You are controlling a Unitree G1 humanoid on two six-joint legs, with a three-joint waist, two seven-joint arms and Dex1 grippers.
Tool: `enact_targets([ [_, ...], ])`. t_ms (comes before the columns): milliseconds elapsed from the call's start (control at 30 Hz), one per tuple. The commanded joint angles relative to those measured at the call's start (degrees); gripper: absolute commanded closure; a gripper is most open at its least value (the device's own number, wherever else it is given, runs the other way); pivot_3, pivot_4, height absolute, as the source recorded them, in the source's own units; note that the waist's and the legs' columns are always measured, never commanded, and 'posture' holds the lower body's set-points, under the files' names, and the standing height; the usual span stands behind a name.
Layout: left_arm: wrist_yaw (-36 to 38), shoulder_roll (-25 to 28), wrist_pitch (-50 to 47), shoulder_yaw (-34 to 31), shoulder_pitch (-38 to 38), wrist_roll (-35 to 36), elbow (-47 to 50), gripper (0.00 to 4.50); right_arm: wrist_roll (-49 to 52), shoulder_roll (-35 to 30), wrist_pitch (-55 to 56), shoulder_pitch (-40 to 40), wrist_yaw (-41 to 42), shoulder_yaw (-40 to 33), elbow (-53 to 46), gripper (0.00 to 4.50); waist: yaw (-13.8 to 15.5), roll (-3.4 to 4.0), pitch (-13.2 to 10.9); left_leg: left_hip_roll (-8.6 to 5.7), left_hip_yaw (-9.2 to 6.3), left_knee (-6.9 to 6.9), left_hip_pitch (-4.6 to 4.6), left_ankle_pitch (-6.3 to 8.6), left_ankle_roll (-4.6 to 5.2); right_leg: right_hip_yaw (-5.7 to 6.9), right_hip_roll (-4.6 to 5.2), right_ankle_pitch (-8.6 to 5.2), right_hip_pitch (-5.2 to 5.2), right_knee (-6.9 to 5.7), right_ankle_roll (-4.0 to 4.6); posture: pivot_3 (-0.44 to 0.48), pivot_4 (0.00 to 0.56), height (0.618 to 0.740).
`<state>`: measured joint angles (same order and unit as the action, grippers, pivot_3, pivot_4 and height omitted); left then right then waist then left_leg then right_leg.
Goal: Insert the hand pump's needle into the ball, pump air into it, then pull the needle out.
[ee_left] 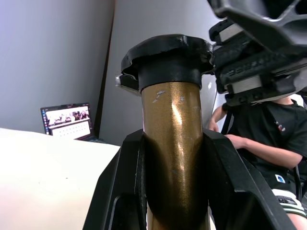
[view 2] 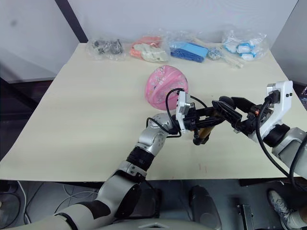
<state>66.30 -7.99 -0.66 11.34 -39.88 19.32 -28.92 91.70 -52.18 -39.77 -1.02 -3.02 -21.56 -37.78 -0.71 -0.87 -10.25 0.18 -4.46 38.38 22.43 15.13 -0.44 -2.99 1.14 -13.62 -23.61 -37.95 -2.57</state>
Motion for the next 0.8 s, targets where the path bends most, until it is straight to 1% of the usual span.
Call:
enact_targets([
  [33, 0.2, -1.8, 1.3, 0.1, 0.0, 0.9, 1.0, 3.43, 0.2, 1.0, 0.7, -1.6, 0.2, 0.1, -0.1, 0.26, 0.0, 0.0, 0.0, 0.0, -0.01, 0.0, 0.0, 0.0, 0.0, 0.0, -0.01, 0.0, 0.0, 0.0, 0.0, 0.0, 0.15, 0.74],
  [100, 0.0, -1.8, 1.4, 0.0, 0.0, 0.9, 1.1, 3.43, 0.3, 1.2, 0.4, -2.1, 0.5, 0.4, 0.2, 0.81, 0.0, 0.01, 0.0, 0.0, 0.0, 0.0, 0.0, 0.0, 0.0, 0.0, 0.0, 0.0, 0.0, 0.0, 0.0, 0.0, 0.15, 0.74],
  [133, 0.0, -1.7, 1.3, 0.0, 0.1, 1.0, 1.2, 3.43, 0.2, 1.2, 0.2, -2.1, 0.8, 0.6, 0.2, 1.35, 0.0, 0.0, 0.0, 0.0, 0.0, 0.0, 0.0, 0.0, 0.0, 0.0, -0.01, 0.0, 0.0, 0.0, 0.0, 0.0, 0.15, 0.74],
  [167, -0.1, -1.7, 1.3, 0.0, 0.2, 1.0, 1.4, 3.43, 0.3, 1.3, 0.0, -2.0, 0.9, 0.6, 0.2, 1.67, 0.0, 0.0, 0.0, 0.0, 0.0, 0.0, 0.0, 0.0, 0.0, 0.0, 0.0, 0.0, 0.0, 0.0, 0.0, 0.0, 0.15, 0.74],
  [200, -0.1, -1.7, 1.3, 0.0, 0.2, 1.1, 1.4, 3.43, 0.2, 1.3, -0.2, -2.0, 1.2, 0.8, 0.3, 2.17, 0.0, 0.0, 0.0, 0.0, 0.0, 0.0, 0.0, 0.0, 0.01, 0.0, -0.01, 0.0, 0.0, 0.0, 0.0, 0.0, 0.15, 0.74],
  [233, -0.1, -1.7, 1.2, 0.1, 0.4, 1.2, 1.7, 3.43, 0.0, 1.3, -0.3, -1.9, 1.4, 0.8, 0.3, 2.44, 0.0, 0.0, 0.0, 0.0, 0.0, 0.0, 0.0, 0.0, 0.01, 0.0, -0.01, 0.0, 0.0, 0.0, 0.0, 0.0, 0.15, 0.74],
  [367, 1.3, -1.1, -1.7, -0.3, 0.5, 3.0, 2.6, 3.43, -0.1, 1.2, -0.6, -2.3, 2.0, 0.6, 0.6, 2.44, 0.0, 0.0, 0.0, 0.0, 0.0, 0.0, 0.0, 0.01, 0.01, 0.0, -0.01, 0.0, 0.0, 0.0, 0.0, 0.0, 0.15, 0.74],
  [433, 1.2, 0.2, -2.5, -0.3, -0.1, 2.4, 2.7, 2.43, -1.1, 0.3, -1.2, -2.8, 2.9, 0.6, 0.8, 2.44, -0.1, 0.01, 0.0, 0.0, 0.0, 0.0, 0.0, 0.01, 0.01, 0.0, 0.0, 0.0, 0.0, 0.0, 0.0, 0.0, 0.15, 0.74],
  [500, 0.4, 1.1, -2.9, -0.7, -0.8, 1.8, 2.5, 1.78, -2.2, -0.4, -1.9, -3.2, 3.8, 0.5, 0.9, 2.44, -0.1, 0.01, 0.0, 0.0, 0.0, 0.0, -0.01, 0.01, 0.01, 0.0, -0.01, 0.0, 0.0, 0.0, 0.0, 0.0, 0.15, 0.74],
  [533, 0.6, 2.7, -4.8, -0.6, -1.7, 1.3, 2.5, 1.3, -3.0, -1.2, -2.4, -3.7, 4.6, 0.6, 1.1, 2.44, -0.1, 0.01, 0.0, 0.0, 0.0, 0.0, -0.01, 0.01, 0.02, 0.0, -0.01, 0.0, 0.0, 0.0, 0.0, 0.0, 0.15, 0.74],
  [567, 1.2, 4.8, -6.9, -0.6, -2.8, 1.1, 3.0, 0.9, -4.3, -2.2, -3.1, -4.5, 5.6, 0.9, 1.5, 2.44, -0.1, 0.01, 0.0, 0.0, 0.0, 0.0, -0.01, 0.01, 0.02, 0.0, -0.01, 0.0, 0.0, -0.01, 0.0, 0.0, 0.15, 0.74],
  [633, 3.8, 10.0, -11.6, 0.7, -3.8, 0.4, 5.4, 0.02, -6.3, -3.7, -4.2, -6.5, 7.0, 1.8, 2.5, 2.44, -0.5, 0.02, 0.0, 0.0, 0.01, 0.0, -0.03, 0.01, 0.02, -0.02, -0.04, 0.0, -0.01, -0.03, 0.0, 0.0, 0.15, 0.74],
  [733, 5.3, 14.5, -15.4, 2.1, -2.9, 0.4, 9.7, 0.0, -7.1, -4.0, -5.1, -9.1, 7.6, 2.9, 3.7, 2.44, -0.6, 0.03, 0.0, 0.05, 0.0, -0.04, -0.07, 0.01, 0.02, -0.02, -0.08, 0.0, -0.01, -0.02, 0.01, 0.0, 0.15, 0.74],
  [800, 5.6, 16.4, -16.8, 3.0, -1.8, -0.1, 12.0, 0.0, -7.4, -3.9, -5.7, -10.5, 7.7, 3.3, 4.1, 2.44, -0.3, 0.03, 0.0, 0.05, -0.01, -0.03, -0.04, 0.01, 0.02, 0.01, -0.06, 0.0, -0.02, -0.01, 0.01, 0.0, 0.15, 0.74],
])
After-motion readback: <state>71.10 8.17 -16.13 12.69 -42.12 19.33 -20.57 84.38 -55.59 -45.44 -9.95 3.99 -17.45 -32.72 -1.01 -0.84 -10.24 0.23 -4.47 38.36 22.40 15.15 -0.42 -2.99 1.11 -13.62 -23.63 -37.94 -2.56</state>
